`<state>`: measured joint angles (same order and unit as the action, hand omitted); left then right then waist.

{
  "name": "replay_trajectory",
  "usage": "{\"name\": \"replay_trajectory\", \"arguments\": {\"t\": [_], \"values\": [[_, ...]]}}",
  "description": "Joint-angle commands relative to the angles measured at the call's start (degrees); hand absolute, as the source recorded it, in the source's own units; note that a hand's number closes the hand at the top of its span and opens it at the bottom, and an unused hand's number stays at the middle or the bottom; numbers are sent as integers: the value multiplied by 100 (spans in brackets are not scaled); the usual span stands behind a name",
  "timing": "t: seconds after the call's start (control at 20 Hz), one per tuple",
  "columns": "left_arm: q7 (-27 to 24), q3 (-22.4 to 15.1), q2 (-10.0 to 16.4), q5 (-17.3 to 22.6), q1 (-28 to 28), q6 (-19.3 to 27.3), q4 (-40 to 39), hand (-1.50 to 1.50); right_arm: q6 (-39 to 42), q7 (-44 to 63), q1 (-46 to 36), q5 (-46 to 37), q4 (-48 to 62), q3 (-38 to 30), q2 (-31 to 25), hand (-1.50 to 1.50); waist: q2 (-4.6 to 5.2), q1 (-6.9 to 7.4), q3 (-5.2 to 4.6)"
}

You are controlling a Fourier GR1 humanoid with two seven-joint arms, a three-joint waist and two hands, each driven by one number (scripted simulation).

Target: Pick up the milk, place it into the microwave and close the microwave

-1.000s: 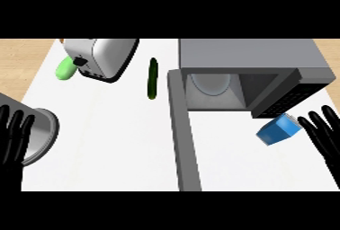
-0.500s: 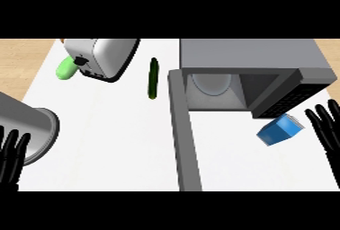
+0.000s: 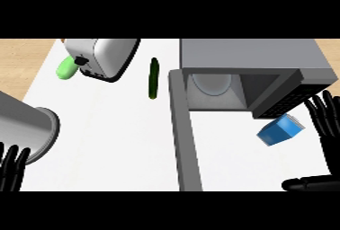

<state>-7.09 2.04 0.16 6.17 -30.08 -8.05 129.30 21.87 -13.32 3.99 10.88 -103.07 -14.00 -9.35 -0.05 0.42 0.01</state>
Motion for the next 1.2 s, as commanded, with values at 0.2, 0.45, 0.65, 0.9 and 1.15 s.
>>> {"name": "replay_trajectory", "arguments": {"t": [0.2, 0.45, 0.65, 0.9, 1.15], "values": [[-448, -560, -15, -276, -588, 120, 134, -150, 56, -1182, -157, -527, 1442, -362, -170, -150, 1, 12, 2], [-117, -40, 101, 250, -512, -143, 372, -150, -367, -1574, -458, -1050, 2052, -247, -99, -150, 2, 1, 1], [-498, -556, -14, -249, -863, 31, 359, -150, -176, -1856, -769, -1012, 2889, -594, -604, -150, 2, 15, 2], [-407, 211, 103, 317, -439, -278, -63, -150, -93, -2627, -1019, -1307, 4012, -509, -731, -150, 6, 9, 1], [-451, -422, -14, -307, -220, 219, -155, -150, -75, -3187, -1381, -1700, 5097, -368, -956, -150, 21, 13, 5]]}}
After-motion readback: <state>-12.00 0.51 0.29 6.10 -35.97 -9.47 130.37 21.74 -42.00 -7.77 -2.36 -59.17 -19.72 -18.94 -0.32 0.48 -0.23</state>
